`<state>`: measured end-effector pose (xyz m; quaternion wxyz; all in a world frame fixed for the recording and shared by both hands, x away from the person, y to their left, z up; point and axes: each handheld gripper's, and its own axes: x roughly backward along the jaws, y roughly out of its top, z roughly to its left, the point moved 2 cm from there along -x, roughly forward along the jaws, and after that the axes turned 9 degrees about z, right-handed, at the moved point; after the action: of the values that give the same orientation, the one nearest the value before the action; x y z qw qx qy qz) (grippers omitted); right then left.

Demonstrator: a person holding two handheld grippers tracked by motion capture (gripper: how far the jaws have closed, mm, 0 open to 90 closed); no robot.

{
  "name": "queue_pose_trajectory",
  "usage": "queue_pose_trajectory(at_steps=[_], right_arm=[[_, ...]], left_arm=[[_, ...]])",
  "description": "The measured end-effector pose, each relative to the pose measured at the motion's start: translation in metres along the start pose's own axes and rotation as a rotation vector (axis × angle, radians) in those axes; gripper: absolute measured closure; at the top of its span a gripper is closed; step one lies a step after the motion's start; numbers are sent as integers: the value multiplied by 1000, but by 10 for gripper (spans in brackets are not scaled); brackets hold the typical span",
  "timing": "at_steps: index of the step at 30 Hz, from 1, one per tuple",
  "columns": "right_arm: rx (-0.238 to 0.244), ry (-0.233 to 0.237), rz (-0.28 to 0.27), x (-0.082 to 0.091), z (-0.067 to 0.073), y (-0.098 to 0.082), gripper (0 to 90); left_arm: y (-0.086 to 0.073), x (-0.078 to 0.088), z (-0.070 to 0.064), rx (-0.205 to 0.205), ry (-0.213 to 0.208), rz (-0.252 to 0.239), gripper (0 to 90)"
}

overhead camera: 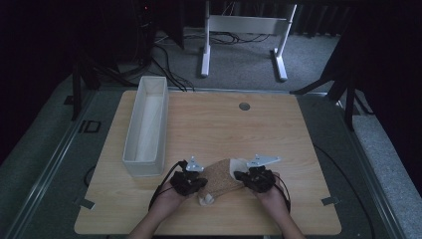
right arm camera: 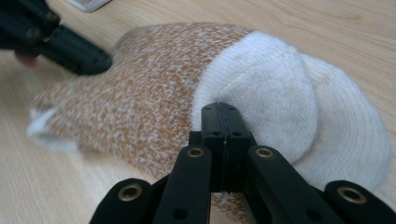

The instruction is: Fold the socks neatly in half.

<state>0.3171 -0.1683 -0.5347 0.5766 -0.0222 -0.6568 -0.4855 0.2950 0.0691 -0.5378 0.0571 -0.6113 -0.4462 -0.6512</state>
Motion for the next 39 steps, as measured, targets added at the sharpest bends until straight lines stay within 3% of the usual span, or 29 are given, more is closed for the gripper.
queue_pose_trajectory(at_steps=[11, 23, 26, 27, 29, 30, 35, 39], right_arm=[[-6, 8, -12, -8, -5, 11, 900], [-14, 8, -25, -16, -9, 21, 900], [-17, 23, -30, -13, -10, 22, 881], [-21, 48, -39, -8, -10, 22, 841], [-20, 46, -44, -5, -9, 22, 841], [-23, 45, -55, 1, -7, 21, 830], [-14, 72, -77, 13, 3, 14, 820], [-5, 92, -54, 12, 12, 5, 839]], left_arm=[[-5, 1, -12, -32, -39, 20, 900], [-3, 0, -23, -64, -40, 11, 900], [0, 6, -21, -72, -38, -6, 886], [4, 13, -19, -73, -22, -39, 871], [6, 16, -17, -68, -16, -50, 872], [10, 20, -12, -58, -7, -85, 872], [16, 15, -4, -50, -1, -87, 873], [14, 2, -3, -49, -15, -75, 874]])
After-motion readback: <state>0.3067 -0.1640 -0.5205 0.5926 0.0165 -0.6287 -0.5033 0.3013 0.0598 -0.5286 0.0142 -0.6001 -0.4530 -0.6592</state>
